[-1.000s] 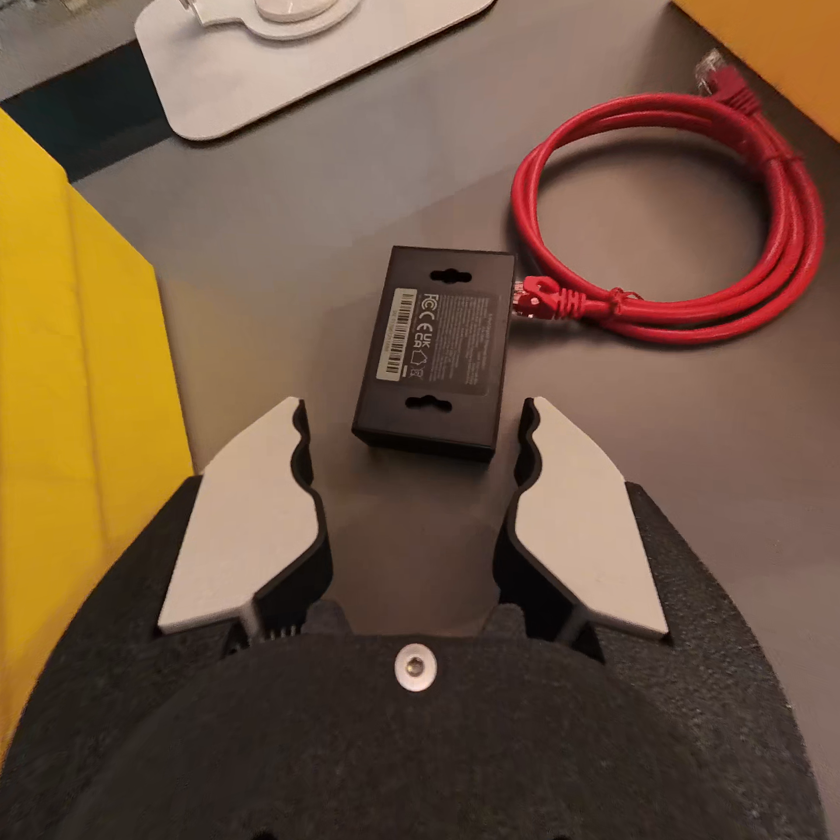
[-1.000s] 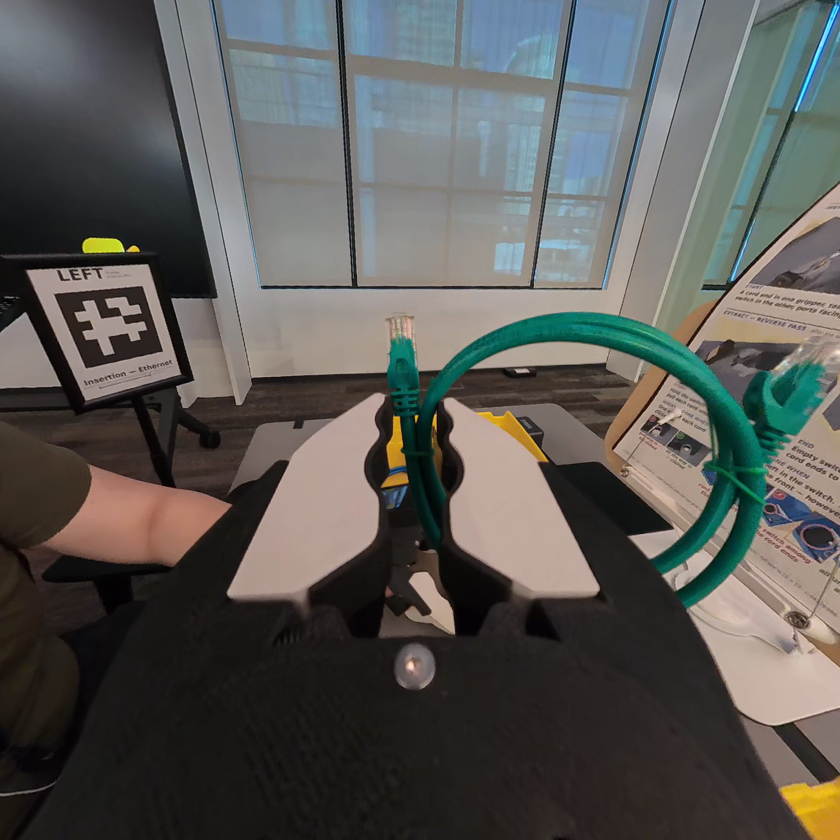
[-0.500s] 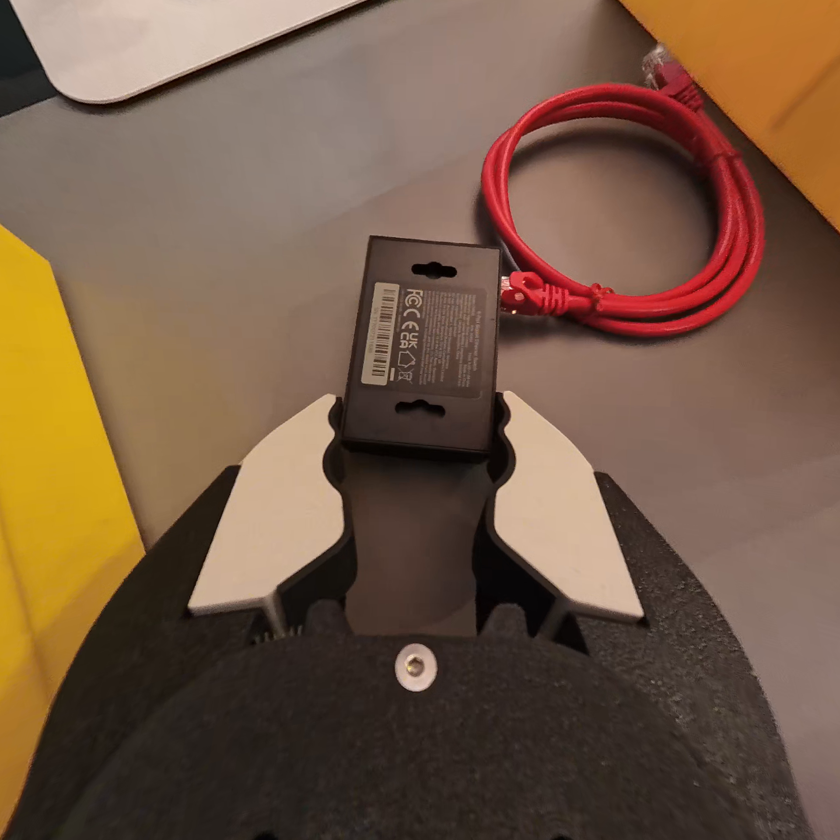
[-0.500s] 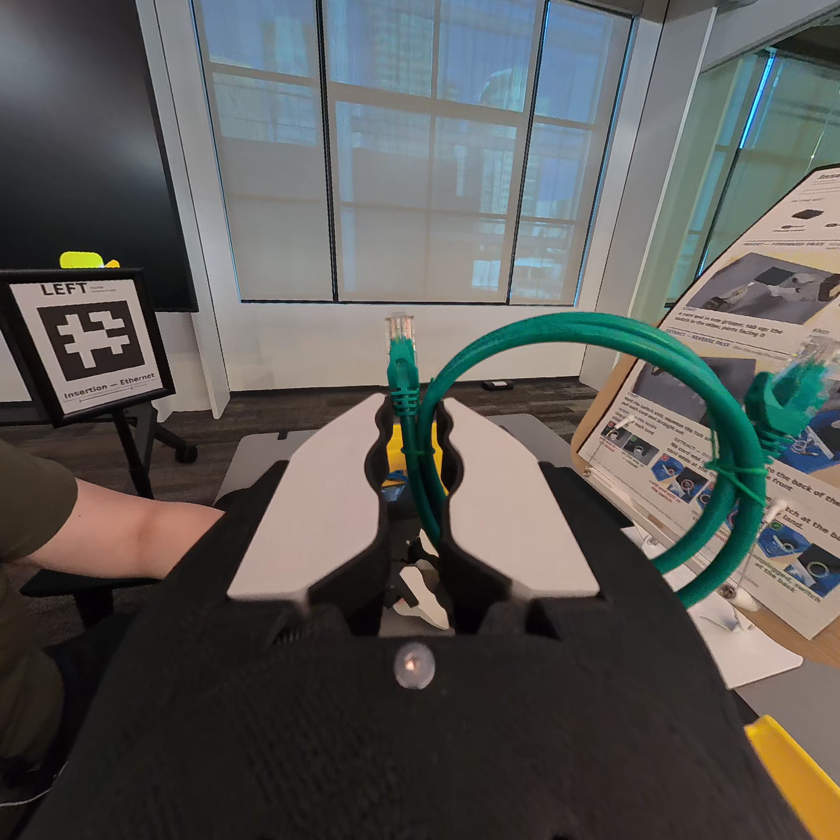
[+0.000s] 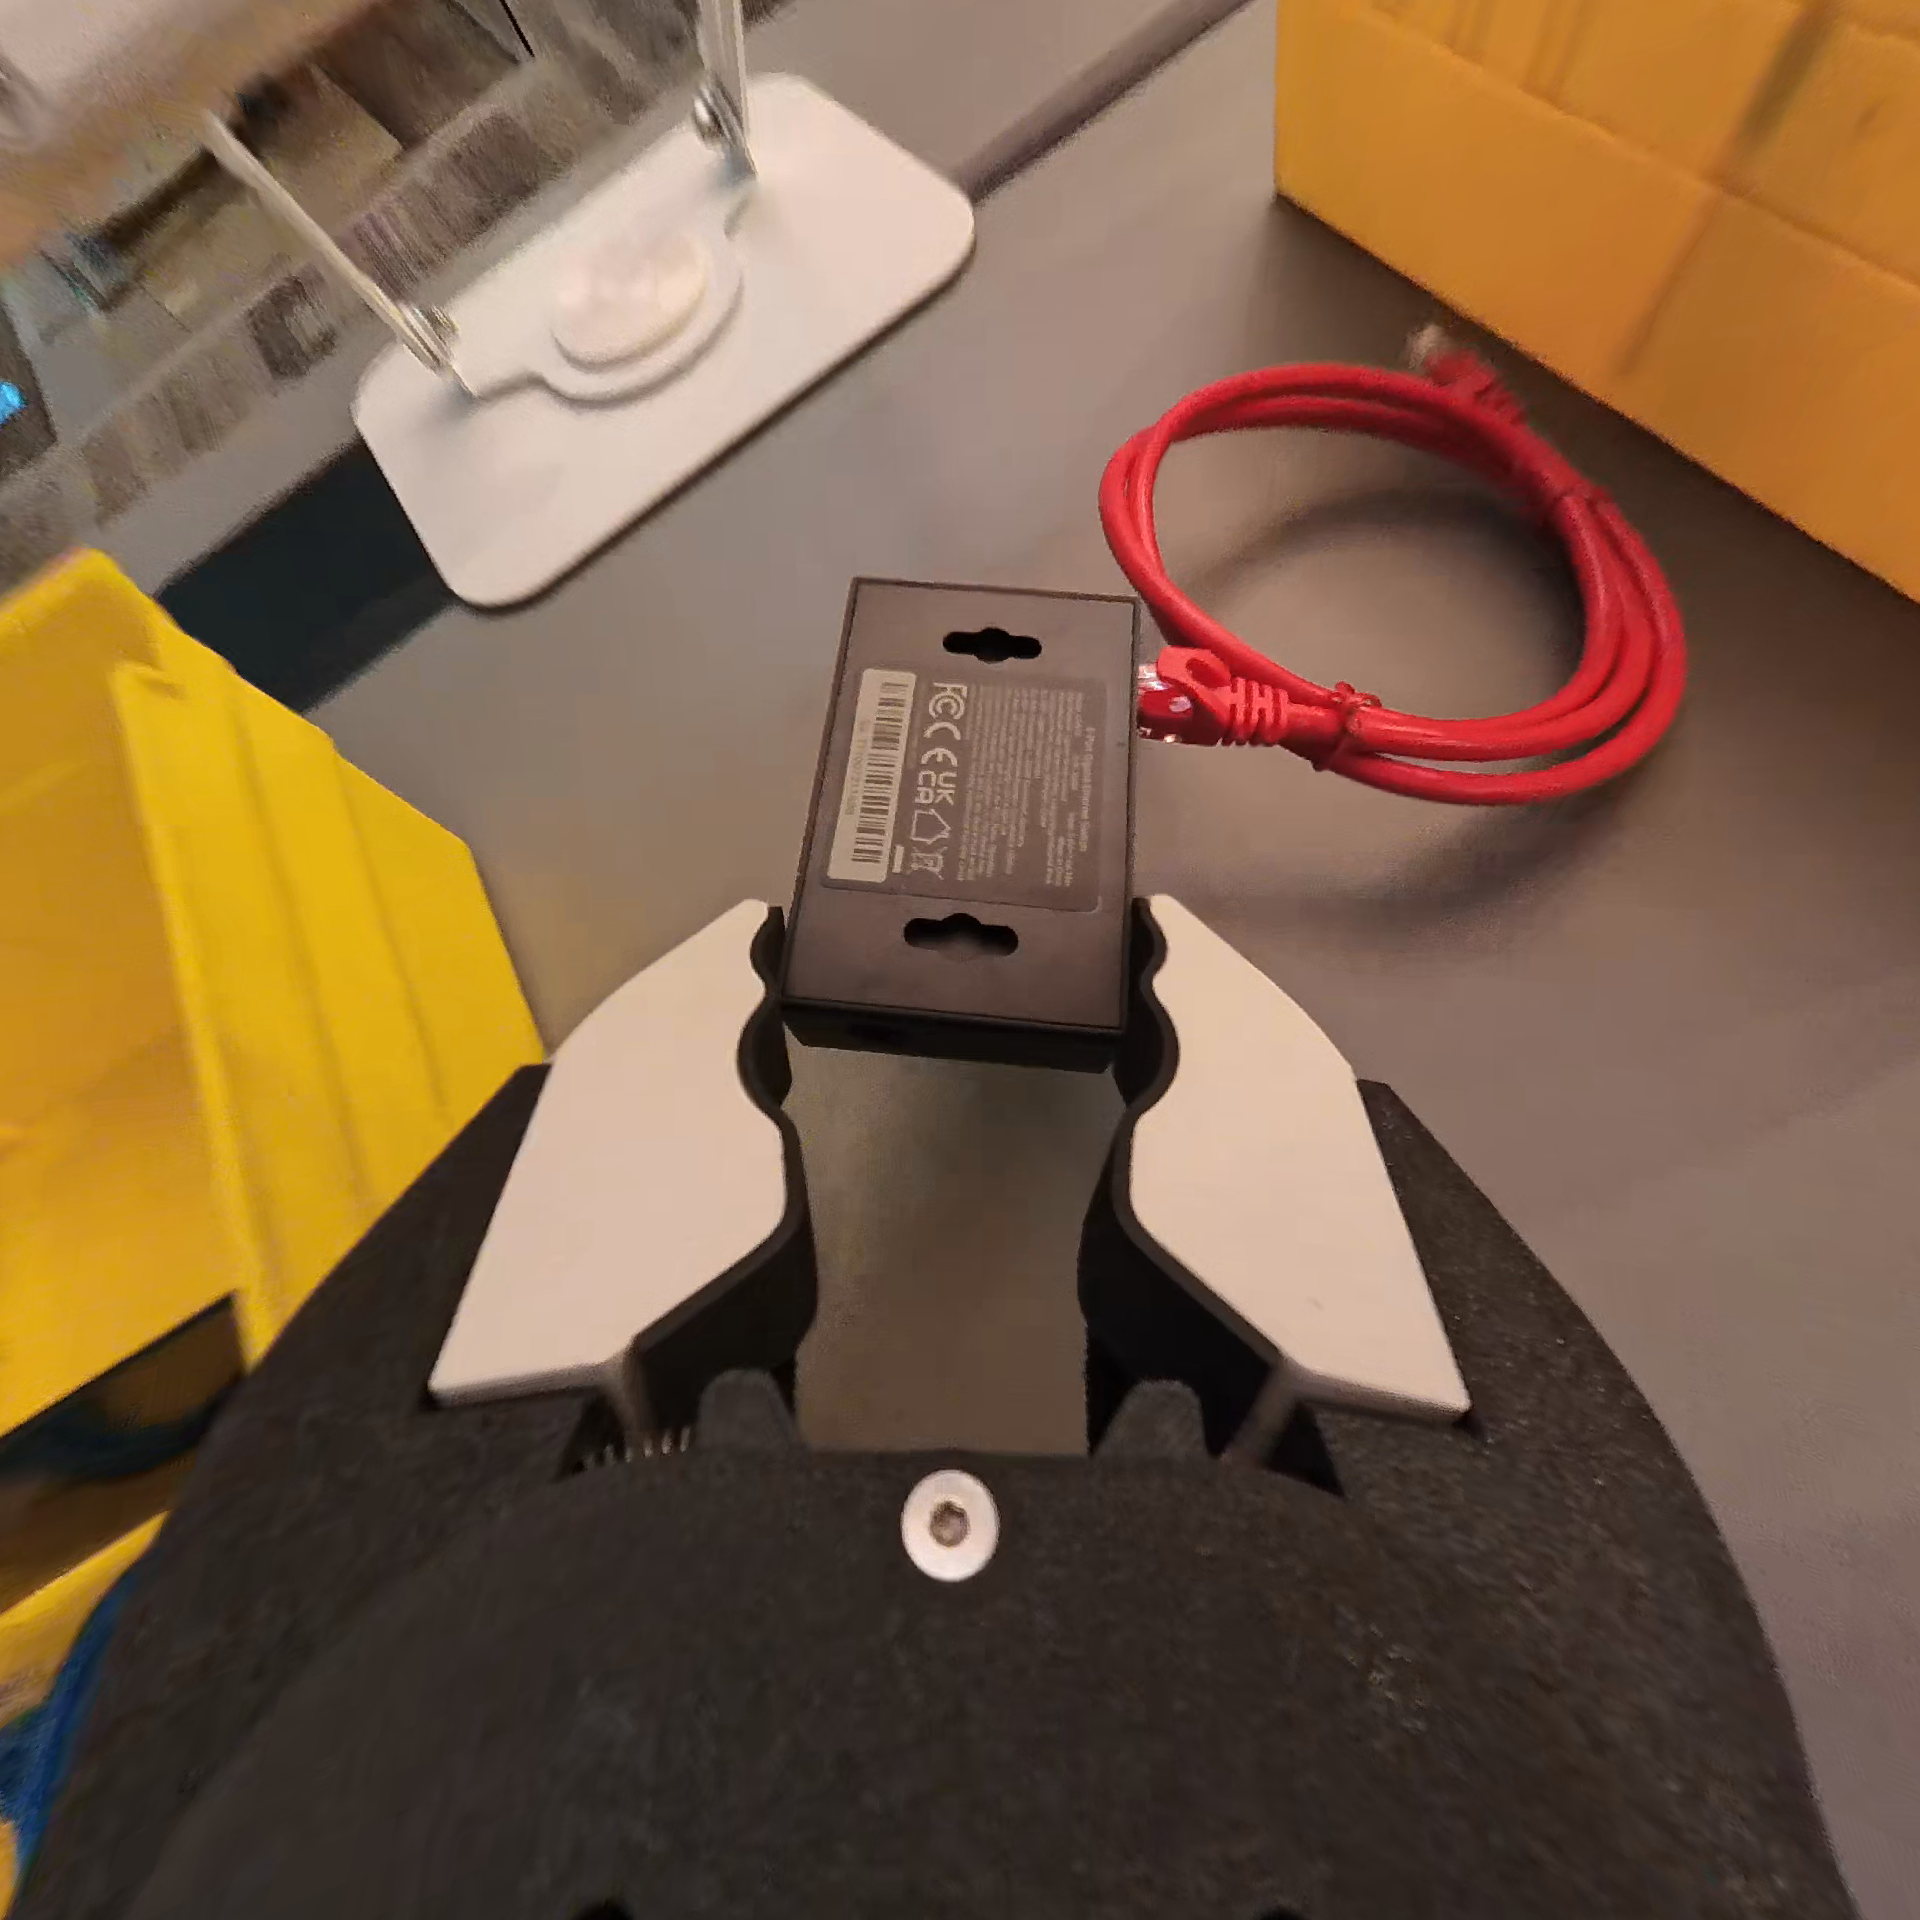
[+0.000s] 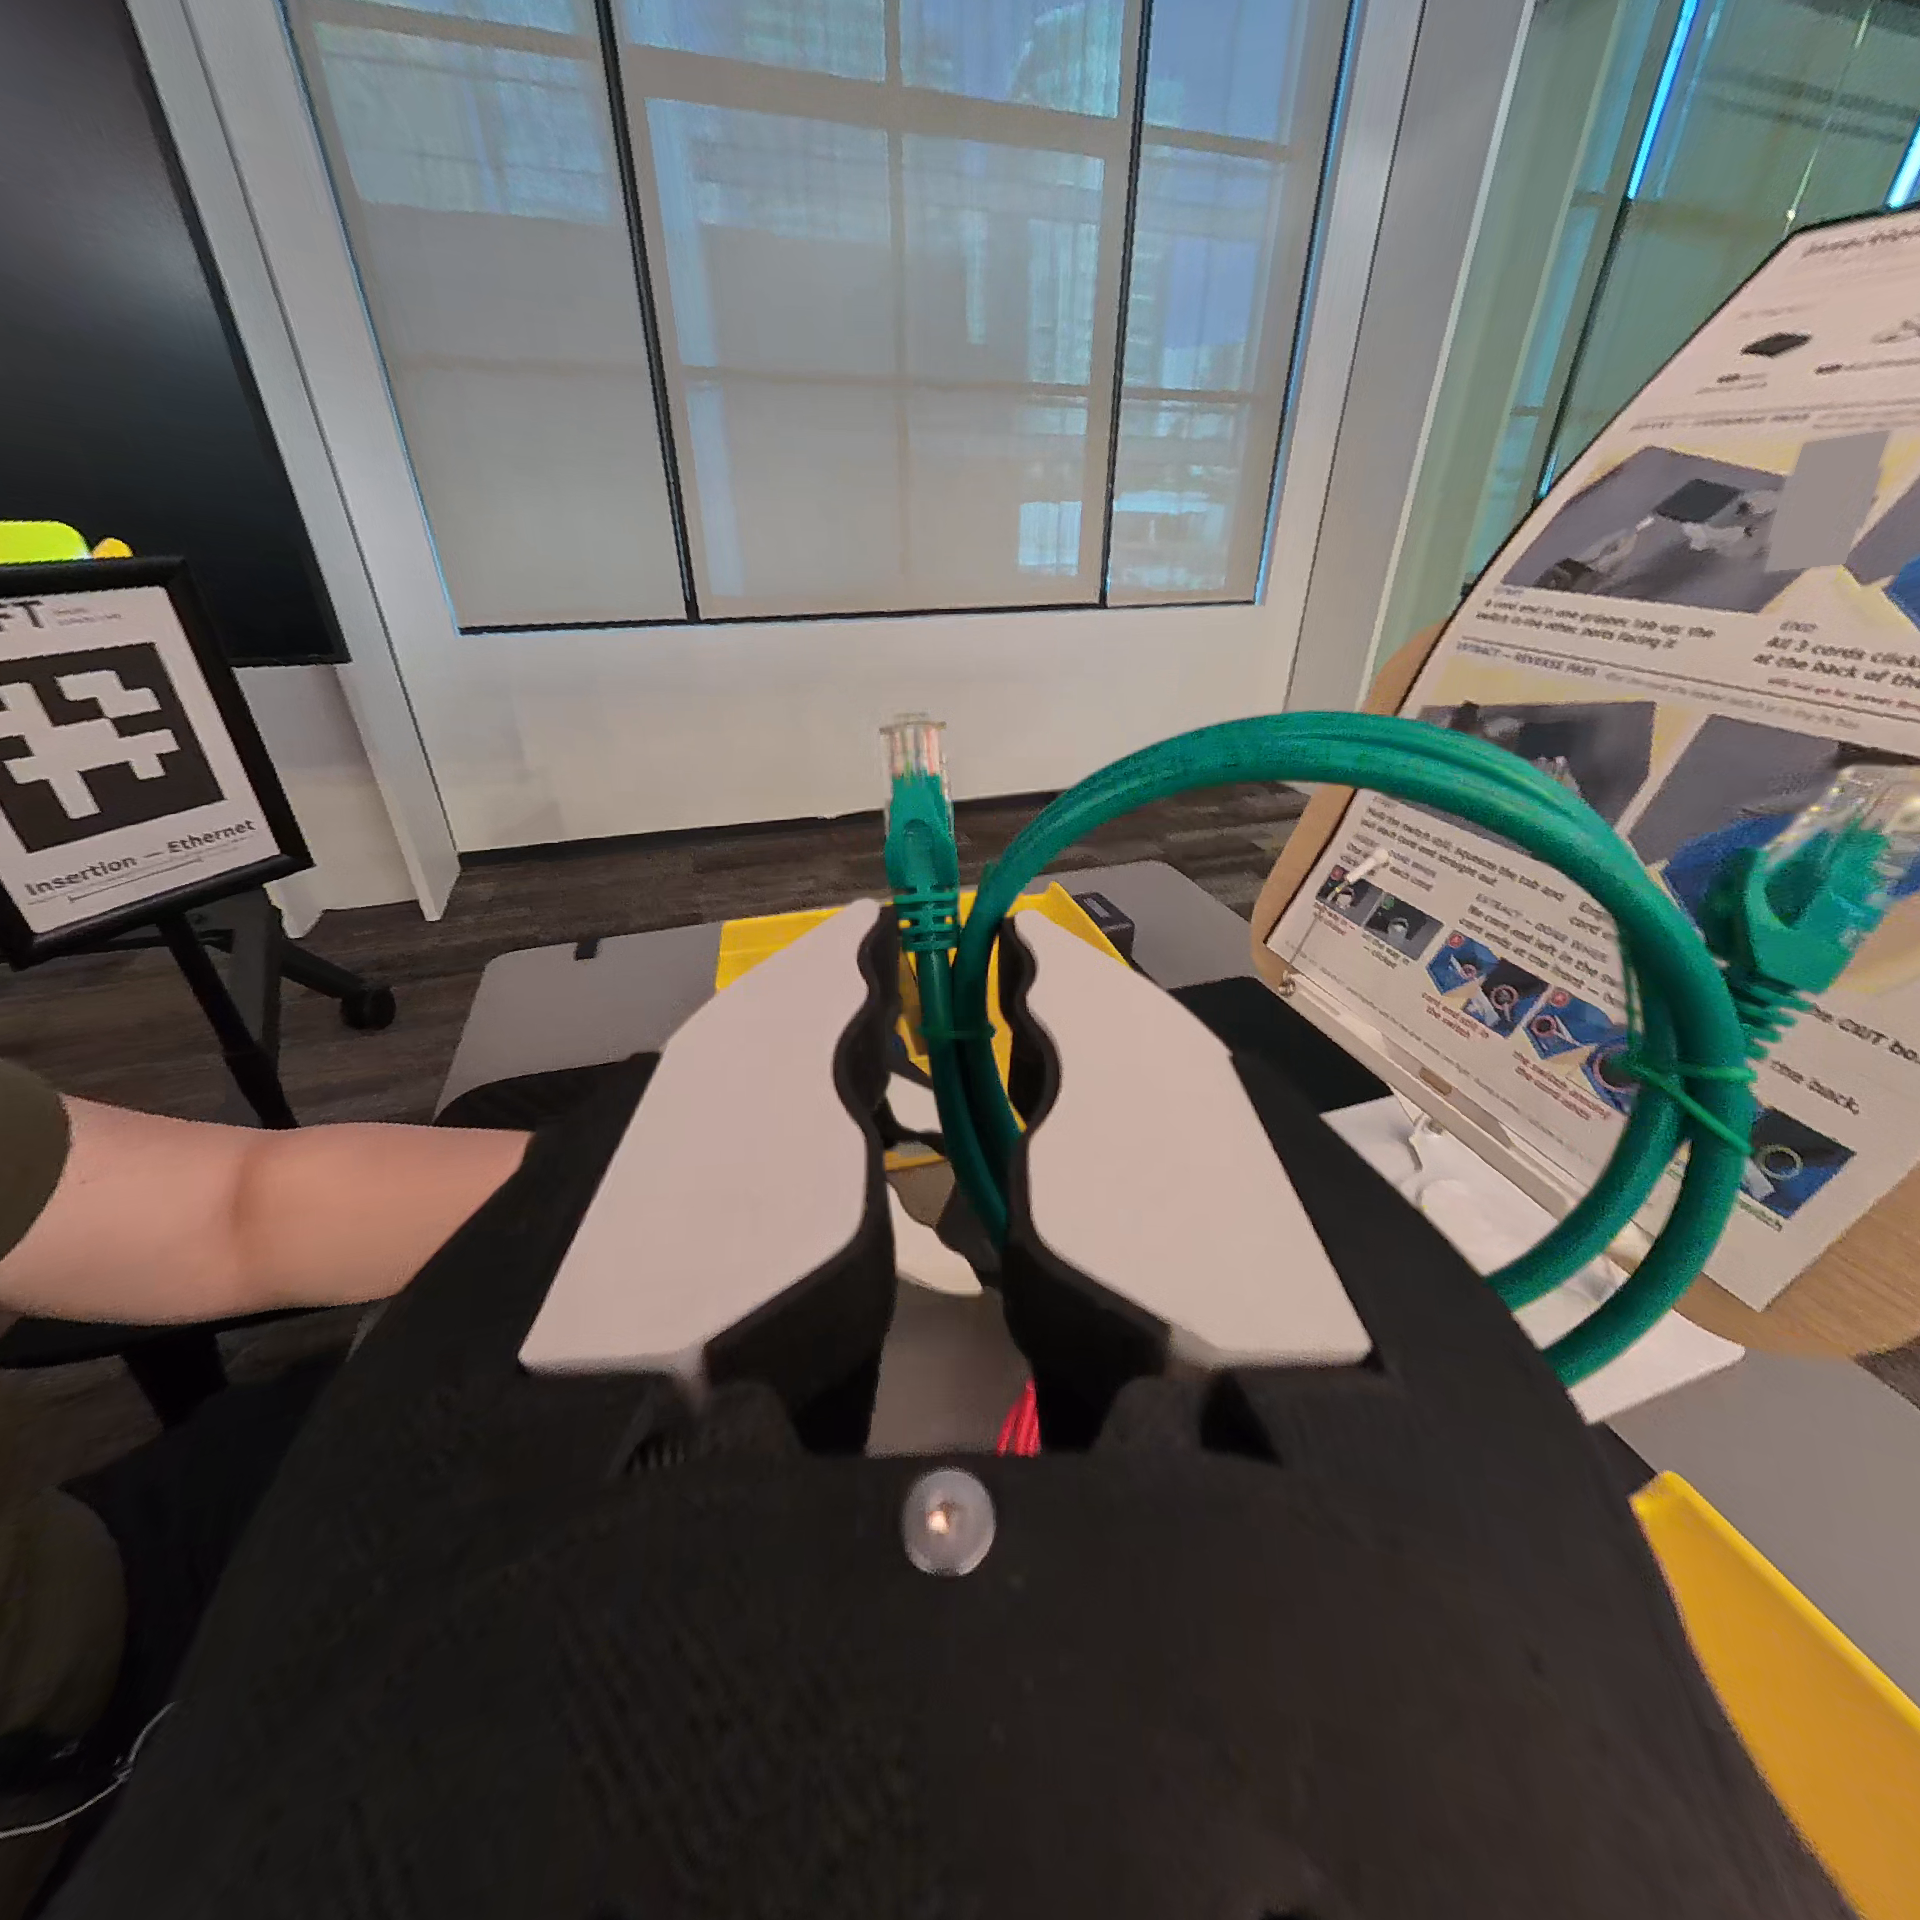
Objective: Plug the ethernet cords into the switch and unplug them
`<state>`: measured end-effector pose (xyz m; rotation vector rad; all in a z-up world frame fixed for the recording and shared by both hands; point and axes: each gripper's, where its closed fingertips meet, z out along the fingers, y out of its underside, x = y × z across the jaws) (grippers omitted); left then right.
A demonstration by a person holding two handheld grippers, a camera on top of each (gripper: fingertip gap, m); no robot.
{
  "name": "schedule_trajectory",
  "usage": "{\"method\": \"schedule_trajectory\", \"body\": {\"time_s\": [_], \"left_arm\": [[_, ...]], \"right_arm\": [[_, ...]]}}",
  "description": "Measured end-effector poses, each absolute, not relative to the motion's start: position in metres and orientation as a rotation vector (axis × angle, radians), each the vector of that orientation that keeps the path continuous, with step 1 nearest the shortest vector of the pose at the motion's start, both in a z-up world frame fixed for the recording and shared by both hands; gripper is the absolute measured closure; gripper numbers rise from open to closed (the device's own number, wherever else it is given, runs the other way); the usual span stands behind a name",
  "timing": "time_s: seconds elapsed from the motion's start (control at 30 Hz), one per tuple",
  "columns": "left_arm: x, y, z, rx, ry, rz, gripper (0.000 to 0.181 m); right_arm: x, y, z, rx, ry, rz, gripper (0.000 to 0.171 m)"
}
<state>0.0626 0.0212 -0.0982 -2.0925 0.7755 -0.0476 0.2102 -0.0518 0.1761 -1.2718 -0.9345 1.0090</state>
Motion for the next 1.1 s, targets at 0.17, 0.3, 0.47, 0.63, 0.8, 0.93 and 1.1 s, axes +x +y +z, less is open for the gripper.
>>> {"method": "schedule_trajectory", "body": {"time_s": [0.17,0.3,0.47,0.63,0.8,0.93,1.1], "left_arm": [[0.055,0.020,-0.059,-1.995,0.769,0.044,0.120],[0.052,0.014,-0.028,-1.939,0.739,0.040,0.120],[0.056,0.009,0.007,-1.860,0.706,-0.002,0.120],[0.051,0.017,0.043,-1.801,0.646,-0.058,0.120],[0.051,0.025,0.065,-1.754,0.622,-0.105,0.120],[0.059,0.029,0.073,-1.722,0.642,-0.131,0.120],[0.068,0.037,0.076,-1.703,0.652,-0.172,0.119]], "right_arm": [[0.202,-0.043,0.164,-1.338,-0.944,0.950,0.153],[0.192,-0.039,0.155,-1.376,-0.960,0.916,0.152],[0.184,-0.036,0.149,-1.409,-0.968,0.893,0.153],[0.170,-0.032,0.136,-1.481,-0.977,0.805,0.153],[0.147,-0.028,0.108,-1.608,-1.022,0.653,0.153],[0.134,-0.022,0.084,-1.695,-1.051,0.469,0.153],[0.138,-0.008,0.070,-1.753,-1.027,0.265,0.153]]}}
